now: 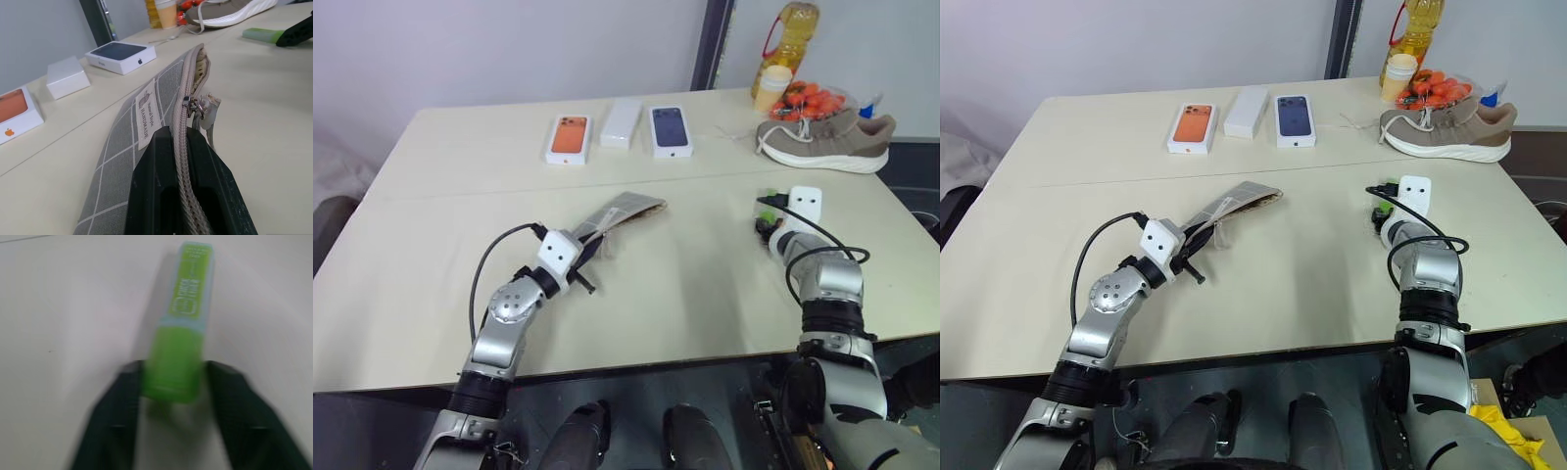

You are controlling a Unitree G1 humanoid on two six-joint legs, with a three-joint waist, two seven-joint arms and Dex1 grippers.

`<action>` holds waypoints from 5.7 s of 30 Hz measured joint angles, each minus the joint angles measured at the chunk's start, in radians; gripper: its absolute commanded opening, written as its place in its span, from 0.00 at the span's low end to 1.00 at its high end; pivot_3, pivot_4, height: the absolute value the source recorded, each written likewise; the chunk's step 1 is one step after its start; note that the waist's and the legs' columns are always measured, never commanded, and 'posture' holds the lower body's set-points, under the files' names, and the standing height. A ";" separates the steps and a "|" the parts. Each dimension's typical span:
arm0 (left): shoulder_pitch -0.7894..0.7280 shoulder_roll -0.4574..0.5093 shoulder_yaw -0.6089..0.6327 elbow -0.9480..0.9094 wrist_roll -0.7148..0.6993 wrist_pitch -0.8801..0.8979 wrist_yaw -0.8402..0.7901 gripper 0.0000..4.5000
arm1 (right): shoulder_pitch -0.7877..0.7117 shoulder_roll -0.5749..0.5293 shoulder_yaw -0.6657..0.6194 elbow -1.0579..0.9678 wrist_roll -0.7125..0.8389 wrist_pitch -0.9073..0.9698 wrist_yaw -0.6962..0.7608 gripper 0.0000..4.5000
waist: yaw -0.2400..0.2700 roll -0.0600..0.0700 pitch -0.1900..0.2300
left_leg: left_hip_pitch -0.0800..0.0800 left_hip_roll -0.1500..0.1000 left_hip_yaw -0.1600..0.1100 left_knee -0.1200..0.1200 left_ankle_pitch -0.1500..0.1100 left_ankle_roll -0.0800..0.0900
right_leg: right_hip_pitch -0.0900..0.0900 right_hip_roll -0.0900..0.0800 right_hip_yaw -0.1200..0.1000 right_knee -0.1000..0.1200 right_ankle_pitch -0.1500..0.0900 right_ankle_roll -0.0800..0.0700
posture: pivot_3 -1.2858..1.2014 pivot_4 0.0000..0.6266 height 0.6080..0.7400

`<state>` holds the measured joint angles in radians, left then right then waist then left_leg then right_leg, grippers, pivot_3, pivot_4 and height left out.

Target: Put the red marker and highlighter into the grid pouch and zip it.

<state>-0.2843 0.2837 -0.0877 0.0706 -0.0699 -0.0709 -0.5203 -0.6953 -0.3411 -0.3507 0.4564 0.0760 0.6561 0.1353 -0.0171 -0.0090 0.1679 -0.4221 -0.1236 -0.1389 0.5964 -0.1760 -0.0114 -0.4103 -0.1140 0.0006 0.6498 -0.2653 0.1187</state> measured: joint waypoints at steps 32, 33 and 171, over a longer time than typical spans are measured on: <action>-0.006 0.017 0.024 0.008 -0.028 -0.003 -0.029 0.00 | 0.004 -0.057 0.087 0.065 0.059 -0.107 0.031 0.49 | 0.003 0.000 0.000 | 0.000 0.000 0.000 0.000 0.000 0.000 | 0.001 0.000 0.000 0.000 0.000 0.000 | 0.52 0.24 1.00; -0.006 0.017 0.025 0.008 -0.029 -0.003 -0.029 0.00 | 0.003 -0.057 0.088 0.072 0.061 -0.119 0.034 0.35 | 0.003 0.000 0.000 | 0.000 0.000 0.000 0.000 0.000 0.000 | 0.001 0.000 0.000 0.000 0.000 0.000 | 0.52 0.24 1.00; -0.219 0.051 -0.019 -0.033 -0.178 0.318 -0.212 0.00 | 0.106 -0.366 0.316 -0.619 0.201 0.168 0.412 0.01 | 0.004 -0.002 0.001 | -0.002 -0.001 -0.001 0.001 -0.001 0.001 | 0.000 -0.003 -0.002 -0.001 -0.001 0.002 | 0.52 0.24 1.00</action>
<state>-0.5033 0.3347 -0.1062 0.0372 -0.2483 0.2473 -0.7320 -0.5893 -0.7075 -0.0348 -0.1627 0.2772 0.8236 0.5472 -0.0136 -0.0113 0.1689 -0.4241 -0.1243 -0.1399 0.5977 -0.1768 -0.0104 -0.4101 -0.1168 -0.0016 0.6485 -0.2663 0.1202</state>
